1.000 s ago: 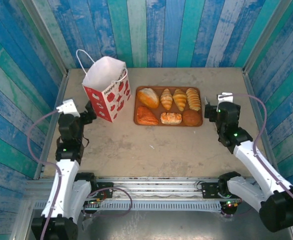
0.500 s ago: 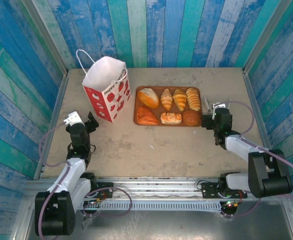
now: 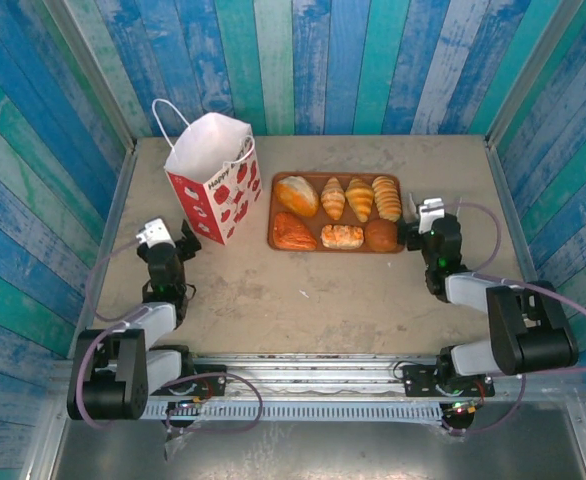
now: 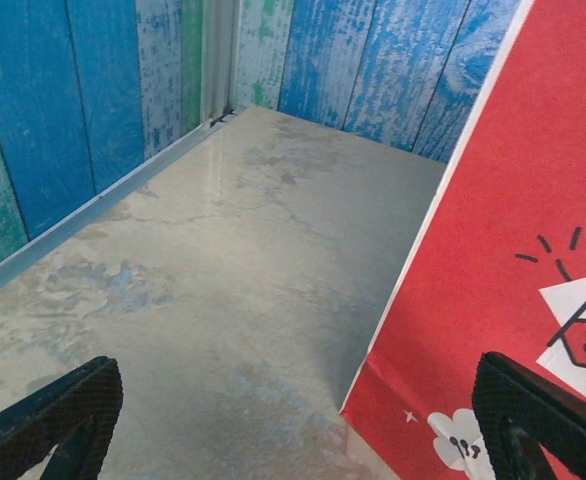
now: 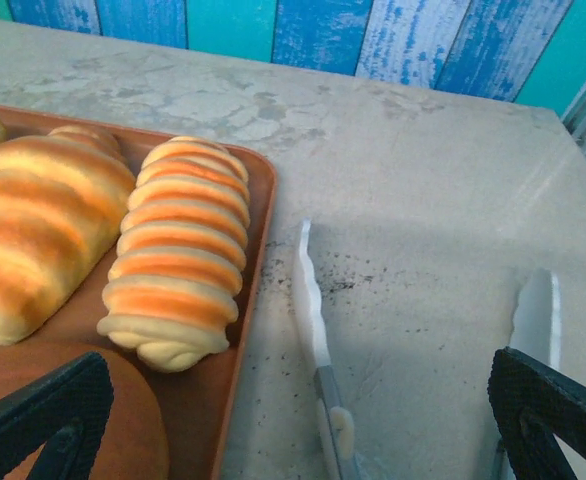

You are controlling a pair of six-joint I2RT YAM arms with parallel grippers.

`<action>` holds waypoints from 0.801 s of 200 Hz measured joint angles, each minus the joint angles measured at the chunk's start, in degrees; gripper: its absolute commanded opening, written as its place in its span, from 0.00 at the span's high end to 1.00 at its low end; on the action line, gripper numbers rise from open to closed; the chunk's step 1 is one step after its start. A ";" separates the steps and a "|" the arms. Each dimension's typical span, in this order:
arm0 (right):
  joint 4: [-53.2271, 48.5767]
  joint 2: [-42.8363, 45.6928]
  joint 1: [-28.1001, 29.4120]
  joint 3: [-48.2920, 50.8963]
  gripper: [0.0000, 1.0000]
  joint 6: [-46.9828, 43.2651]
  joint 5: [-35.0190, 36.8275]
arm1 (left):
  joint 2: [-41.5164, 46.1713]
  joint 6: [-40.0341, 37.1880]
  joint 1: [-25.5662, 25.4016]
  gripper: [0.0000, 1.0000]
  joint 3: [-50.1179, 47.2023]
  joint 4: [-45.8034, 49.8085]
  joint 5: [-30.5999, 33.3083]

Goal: Take the fake bread out of the paper bag

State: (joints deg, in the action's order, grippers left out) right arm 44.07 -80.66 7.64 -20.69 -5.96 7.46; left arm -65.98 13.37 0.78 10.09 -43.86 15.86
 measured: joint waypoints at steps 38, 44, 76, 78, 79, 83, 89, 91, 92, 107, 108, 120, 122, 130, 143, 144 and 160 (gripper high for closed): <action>5.73 -5.40 0.00 1.57 0.00 -0.15 0.09 | -3.87 -3.63 -0.02 0.06 0.28 -5.16 -2.86; 5.77 -5.55 0.00 1.57 0.00 -0.11 0.33 | -4.59 -4.35 -0.02 0.06 0.48 -5.86 -3.39; 5.88 -5.90 -0.22 -0.02 0.00 1.88 4.81 | -9.11 -6.73 -0.02 0.06 1.20 -10.78 -5.42; 5.86 -5.92 -0.26 -0.15 0.00 1.99 5.01 | -9.62 -6.93 -0.02 0.06 1.20 -11.54 -5.64; 5.86 -5.92 -0.28 -0.22 0.00 2.08 5.11 | -9.77 -6.99 -0.02 0.06 1.20 -11.78 -5.70; 5.86 -5.97 -0.37 -0.48 0.00 2.32 5.55 | -10.86 -7.28 -0.02 0.06 1.20 -12.94 -6.16; 5.90 -5.97 -0.57 -0.79 0.00 2.58 6.10 | -12.48 -7.63 -0.02 0.06 1.18 -14.82 -6.84; 5.92 -5.97 -0.59 -0.83 0.00 2.67 6.23 | -12.94 -7.72 -0.04 0.06 1.18 -15.34 -6.97; 5.95 -5.97 -0.61 -0.90 0.00 2.80 6.34 | -13.16 -7.72 -0.04 0.06 1.16 -15.65 -7.06; 5.88 -5.97 -0.72 -1.03 0.00 3.28 7.23 | -17.51 -8.57 -0.15 0.06 1.07 -19.45 -8.00; 5.86 -5.95 -0.72 -1.03 0.00 3.34 7.28 | -17.62 -8.57 -0.17 0.06 1.09 -19.43 -8.04; 5.68 -5.97 -0.72 -1.05 0.00 3.54 7.65 | -18.27 -8.68 -0.50 0.06 1.46 -18.18 -7.80; 5.64 -5.97 -0.72 -1.05 0.00 3.56 7.72 | -18.34 -8.70 -0.57 0.06 1.55 -18.18 -7.69; 5.60 -5.97 -0.72 -1.03 0.00 3.61 7.85 | -18.67 -8.87 -1.03 0.06 2.19 -18.27 -6.73; 5.46 -5.97 -0.72 -1.05 0.00 3.67 8.00 | -18.71 -8.94 -1.77 0.06 3.23 -18.05 -5.84; 5.44 -5.97 -0.72 -1.05 0.00 3.67 8.02 | -18.71 -8.98 -1.79 0.06 3.26 -18.12 -5.79; 5.33 -5.97 -0.72 -1.03 0.00 3.78 8.20 | -18.73 -9.11 -2.29 0.06 3.93 -18.25 -5.05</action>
State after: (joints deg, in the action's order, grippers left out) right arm 49.41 -86.63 6.92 -21.71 -2.17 15.66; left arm -84.71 4.25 -1.52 14.02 -62.11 10.81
